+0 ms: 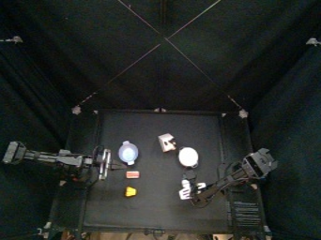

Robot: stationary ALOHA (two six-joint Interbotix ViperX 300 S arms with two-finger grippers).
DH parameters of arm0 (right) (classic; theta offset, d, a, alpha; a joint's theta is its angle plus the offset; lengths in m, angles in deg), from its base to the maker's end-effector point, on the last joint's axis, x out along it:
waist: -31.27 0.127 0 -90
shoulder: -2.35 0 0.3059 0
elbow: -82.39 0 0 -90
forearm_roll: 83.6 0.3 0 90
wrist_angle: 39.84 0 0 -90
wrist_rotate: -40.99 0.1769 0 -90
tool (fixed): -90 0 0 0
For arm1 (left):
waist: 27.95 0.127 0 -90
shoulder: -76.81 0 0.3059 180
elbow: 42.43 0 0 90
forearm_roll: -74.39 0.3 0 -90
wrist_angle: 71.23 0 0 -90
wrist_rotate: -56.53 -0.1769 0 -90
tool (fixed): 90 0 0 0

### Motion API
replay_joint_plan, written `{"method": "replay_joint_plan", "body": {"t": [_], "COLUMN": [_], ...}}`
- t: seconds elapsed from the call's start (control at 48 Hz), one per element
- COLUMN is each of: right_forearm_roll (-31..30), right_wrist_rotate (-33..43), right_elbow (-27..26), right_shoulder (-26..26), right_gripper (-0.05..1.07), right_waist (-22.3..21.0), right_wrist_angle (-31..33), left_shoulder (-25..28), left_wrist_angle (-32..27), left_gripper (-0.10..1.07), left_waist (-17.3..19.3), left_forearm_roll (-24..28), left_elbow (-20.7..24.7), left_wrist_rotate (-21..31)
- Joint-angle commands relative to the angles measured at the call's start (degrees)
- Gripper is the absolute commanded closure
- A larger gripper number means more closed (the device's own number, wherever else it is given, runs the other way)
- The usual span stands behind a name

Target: Grab sushi roll

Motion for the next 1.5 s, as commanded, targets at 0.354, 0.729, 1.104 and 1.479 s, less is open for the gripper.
{"method": "replay_joint_plan", "body": {"t": [0.354,0.729,1.104,1.479], "right_forearm_roll": [-4.13,-4.66,-5.45,-11.95], "right_wrist_rotate": [-0.09,-0.09,0.62,0.70], "right_elbow": [-1.67,-2.02,-5.54,-15.29], "right_shoulder": [-5.19,-5.10,-3.34,5.98], "right_gripper": [0.58,0.58,0.58,0.58], "right_waist": [-0.18,-1.23,-3.78,-8.00], "right_wrist_angle": [4.13,4.31,4.31,3.96], "left_shoulder": [0.18,0.26,0.18,0.18], "left_wrist_angle": [0.70,0.88,0.88,0.88], "left_gripper": [1.00,1.00,1.00,1.00], "left_waist": [0.18,0.18,0.18,0.18], "left_forearm_roll": [-1.05,-1.32,-1.58,-1.67], "left_elbow": [1.58,1.41,1.32,1.14], "left_wrist_rotate": [0.35,0.26,0.35,0.44]}}
